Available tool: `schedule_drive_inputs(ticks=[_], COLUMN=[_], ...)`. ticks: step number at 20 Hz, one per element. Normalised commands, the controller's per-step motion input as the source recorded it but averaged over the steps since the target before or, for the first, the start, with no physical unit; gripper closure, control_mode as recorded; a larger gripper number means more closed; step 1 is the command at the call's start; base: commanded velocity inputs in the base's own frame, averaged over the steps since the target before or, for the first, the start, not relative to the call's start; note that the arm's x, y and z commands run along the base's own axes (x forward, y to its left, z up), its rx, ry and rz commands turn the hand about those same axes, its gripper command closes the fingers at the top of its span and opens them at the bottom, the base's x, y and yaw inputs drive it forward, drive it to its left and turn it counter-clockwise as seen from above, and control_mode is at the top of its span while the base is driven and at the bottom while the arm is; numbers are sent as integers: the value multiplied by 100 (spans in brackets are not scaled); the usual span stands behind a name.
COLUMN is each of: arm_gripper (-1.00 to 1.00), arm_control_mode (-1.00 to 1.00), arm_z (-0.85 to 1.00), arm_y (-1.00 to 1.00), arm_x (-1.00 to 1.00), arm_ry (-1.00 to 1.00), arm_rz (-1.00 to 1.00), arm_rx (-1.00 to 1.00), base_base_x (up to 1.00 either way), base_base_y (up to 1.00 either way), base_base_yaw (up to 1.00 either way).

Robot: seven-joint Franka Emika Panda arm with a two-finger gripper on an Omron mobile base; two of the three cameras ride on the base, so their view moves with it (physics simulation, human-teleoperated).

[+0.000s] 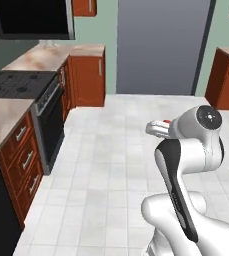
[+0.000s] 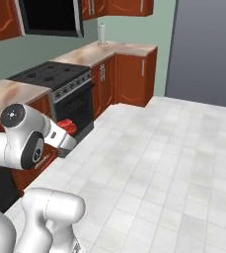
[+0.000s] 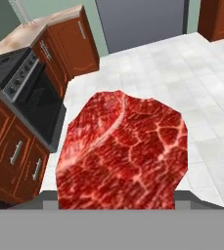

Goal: Transport the steak from the fridge to the microwave and turn on the microwave.

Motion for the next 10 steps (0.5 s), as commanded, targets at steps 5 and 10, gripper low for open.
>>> schedule_drive_inputs(ticks=[5, 10], arm_gripper=[100, 100], arm_control_mode=[100, 100], arm_z=[0, 0], arm_y=[0, 0], arm_x=[0, 0], arm_ry=[0, 0], arm_rz=[0, 0], arm_rx=[0, 0], base_base_x=[100, 100], base_base_y=[-38, -34], base_base_yaw=[-3, 0])
